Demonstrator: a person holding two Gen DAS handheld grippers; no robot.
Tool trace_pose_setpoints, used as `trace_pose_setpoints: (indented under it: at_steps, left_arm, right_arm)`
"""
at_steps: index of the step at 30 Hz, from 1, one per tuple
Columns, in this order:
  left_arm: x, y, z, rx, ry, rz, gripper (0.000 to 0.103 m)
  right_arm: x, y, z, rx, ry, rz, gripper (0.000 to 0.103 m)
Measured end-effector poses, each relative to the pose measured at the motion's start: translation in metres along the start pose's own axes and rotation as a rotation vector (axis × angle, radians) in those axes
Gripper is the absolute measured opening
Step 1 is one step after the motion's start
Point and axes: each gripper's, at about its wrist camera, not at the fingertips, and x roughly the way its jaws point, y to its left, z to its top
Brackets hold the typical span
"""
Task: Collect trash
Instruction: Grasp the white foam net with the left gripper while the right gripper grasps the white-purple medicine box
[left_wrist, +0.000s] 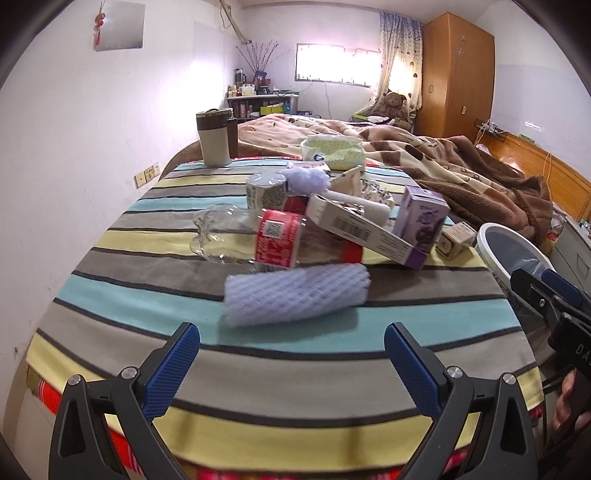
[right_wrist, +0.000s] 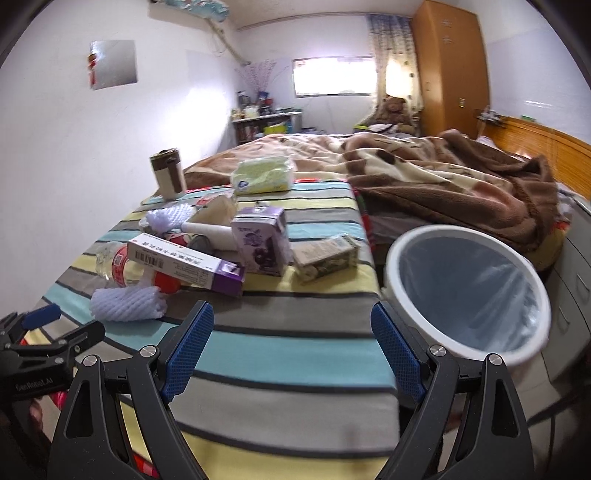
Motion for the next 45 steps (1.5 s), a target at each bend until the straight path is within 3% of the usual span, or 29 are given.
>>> trace_pose_setpoints:
  at_steps: [10, 13, 20, 27, 32, 37, 41, 45]
  left_arm:
    - [0.028, 0.013, 0.015, 0.113, 0.025, -0.025, 0.101]
    - [0.041, 0.010, 0.017, 0.174, 0.066, -0.044, 0.101]
    - [0.061, 0.012, 0.018, 0.236, 0.097, -0.068, 0.099]
    - [0.077, 0.016, 0.016, 0.224, 0.167, -0.127, 0.074]
    - [0.079, 0.017, 0.017, 0.208, 0.173, -0.157, 0.067]
    - [0.077, 0.026, 0.018, 0.157, 0.169, -0.181, 0.042]
    - [0.073, 0.033, 0.017, 0.115, 0.165, -0.196, 0.036]
    - [0.069, 0.031, 0.016, 0.104, 0.171, -0.240, 0.034]
  right_arm:
    - [0.030, 0.024, 0.016, -0.104, 0.044, 0.099, 0.089]
    - [0.039, 0.026, 0.018, -0.101, 0.072, 0.151, 0.089]
    - [0.059, 0.038, 0.020, -0.177, 0.147, 0.172, 0.089]
    - [0.069, 0.049, 0.023, -0.239, 0.185, 0.207, 0.089]
    - [0.076, 0.060, 0.028, -0.314, 0.192, 0.201, 0.089]
    - [0.086, 0.064, 0.032, -0.353, 0.205, 0.192, 0.089]
    - [0.094, 0.064, 0.032, -0.377, 0.205, 0.175, 0.089]
    - [0.095, 0.065, 0.032, -0.375, 0.206, 0.198, 0.071]
